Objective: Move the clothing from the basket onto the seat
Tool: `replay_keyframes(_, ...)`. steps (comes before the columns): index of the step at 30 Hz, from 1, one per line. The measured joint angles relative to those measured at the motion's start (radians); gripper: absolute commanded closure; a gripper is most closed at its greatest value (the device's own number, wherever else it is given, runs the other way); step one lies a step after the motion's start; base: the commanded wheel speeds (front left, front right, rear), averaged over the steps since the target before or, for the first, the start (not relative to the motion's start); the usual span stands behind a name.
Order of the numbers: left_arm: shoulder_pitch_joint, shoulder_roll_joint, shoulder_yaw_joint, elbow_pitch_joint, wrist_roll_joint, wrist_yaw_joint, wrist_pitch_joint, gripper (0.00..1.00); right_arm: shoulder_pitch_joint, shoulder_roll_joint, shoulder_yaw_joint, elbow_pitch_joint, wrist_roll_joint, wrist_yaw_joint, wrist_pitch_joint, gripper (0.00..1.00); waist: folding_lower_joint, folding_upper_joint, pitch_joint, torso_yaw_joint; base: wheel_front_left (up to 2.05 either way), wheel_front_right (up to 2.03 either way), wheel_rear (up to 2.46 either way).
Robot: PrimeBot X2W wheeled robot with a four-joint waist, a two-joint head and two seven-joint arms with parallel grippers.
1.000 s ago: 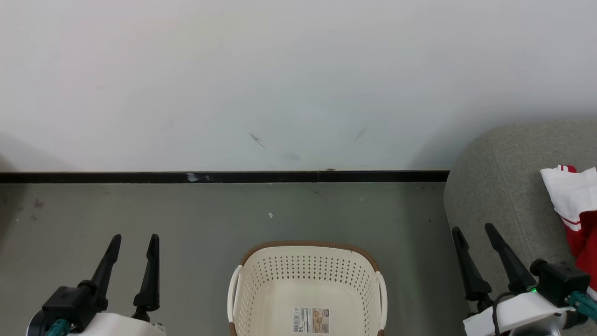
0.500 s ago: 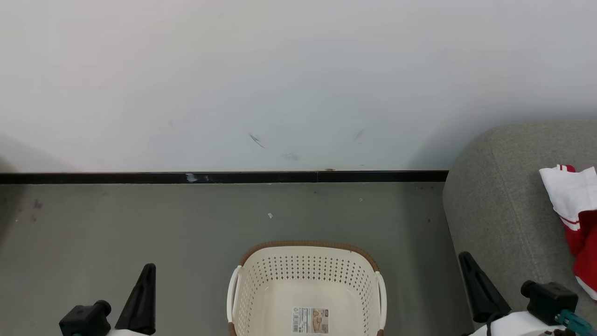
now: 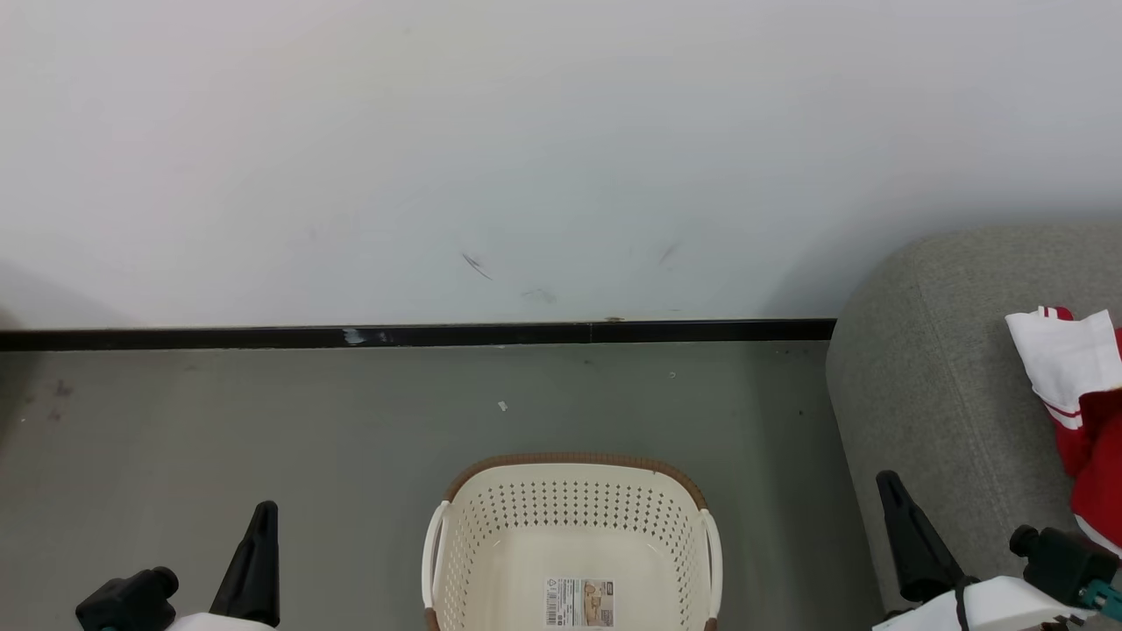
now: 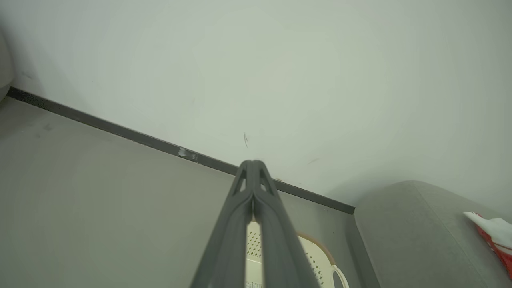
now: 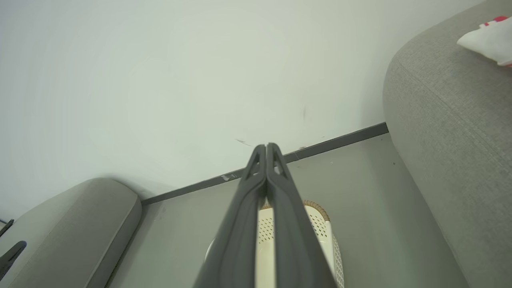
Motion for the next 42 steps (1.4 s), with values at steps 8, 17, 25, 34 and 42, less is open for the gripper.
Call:
replay_keyframes(8,-0.006,-0.008,0.016,0.007,-0.092,-0.008,0.034,1.0,-0.002,-0.002,-0.006,0.015,0.115,0.0,0.03,1.0,0.0052,0.0,-0.004,-0.007,0.0,0.0,0.0)
replay_keyframes(17,-0.018,-0.015,0.032,0.014,-0.198,-0.017,0.065,1.0,-0.007,-0.008,-0.014,0.028,0.248,0.0,0.06,1.0,0.0071,0.0,-0.009,-0.014,0.0,0.0,0.0)
replay_keyframes(25,-0.021,-0.018,0.045,0.019,-0.28,-0.018,0.088,1.0,-0.021,-0.016,-0.023,0.046,0.353,0.0,0.082,1.0,0.0063,0.0,-0.01,-0.018,0.0,0.0,0.0)
replay_keyframes(34,-0.038,-0.022,0.061,0.024,-0.387,-0.026,0.123,1.0,-0.046,-0.023,-0.029,0.062,0.485,0.0,0.106,1.0,0.0024,0.0,-0.008,-0.025,0.0,0.0,0.0)
replay_keyframes(42,-0.04,-0.026,0.076,0.03,-0.483,-0.034,0.149,1.0,-0.057,-0.028,-0.034,0.083,0.603,0.0,0.13,1.0,-0.0002,0.0,-0.005,-0.03,0.0,0.0,0.0)
